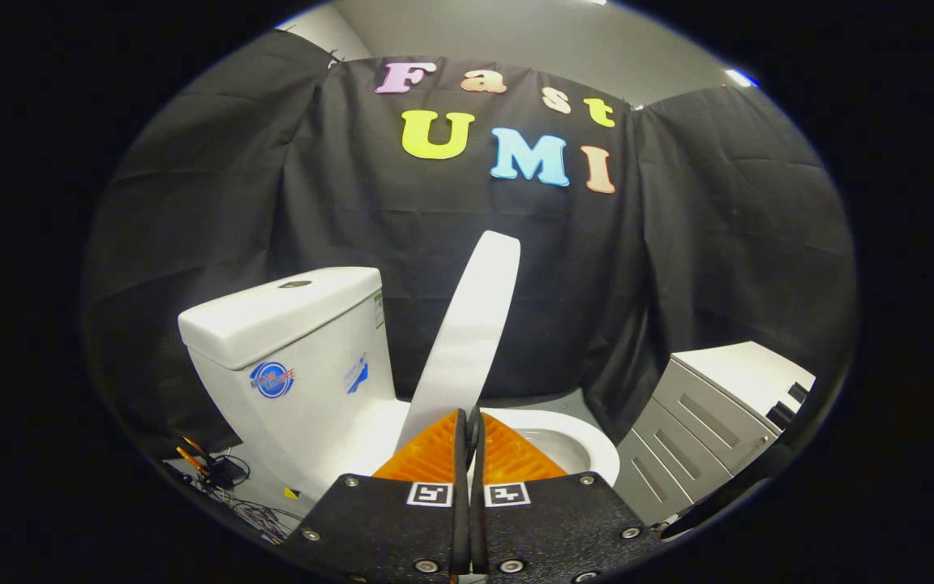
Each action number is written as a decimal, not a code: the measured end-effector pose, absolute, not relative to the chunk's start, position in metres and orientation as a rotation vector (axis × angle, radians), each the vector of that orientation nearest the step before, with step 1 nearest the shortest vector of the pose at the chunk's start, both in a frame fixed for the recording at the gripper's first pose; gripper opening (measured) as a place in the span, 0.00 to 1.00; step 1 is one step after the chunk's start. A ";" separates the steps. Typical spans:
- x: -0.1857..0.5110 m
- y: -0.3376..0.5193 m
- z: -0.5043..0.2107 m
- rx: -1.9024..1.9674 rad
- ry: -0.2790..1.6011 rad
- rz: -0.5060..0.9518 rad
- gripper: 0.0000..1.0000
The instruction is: Open the toilet lid.
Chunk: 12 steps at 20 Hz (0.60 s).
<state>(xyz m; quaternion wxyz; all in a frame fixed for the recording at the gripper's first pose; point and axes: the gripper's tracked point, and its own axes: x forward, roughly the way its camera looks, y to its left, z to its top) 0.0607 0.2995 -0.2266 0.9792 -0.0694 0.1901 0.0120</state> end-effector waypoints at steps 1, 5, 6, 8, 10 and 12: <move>0.062 0.308 -0.224 -0.151 0.376 0.032 0.00; 0.064 0.337 -0.218 -0.215 0.366 0.044 0.00; 0.064 0.342 -0.219 -0.218 0.365 0.034 0.00; 0.064 0.355 -0.218 -0.236 0.365 0.027 0.00; 0.066 0.370 -0.217 -0.262 0.361 0.036 0.00; 0.066 0.378 -0.216 -0.289 0.361 0.034 0.00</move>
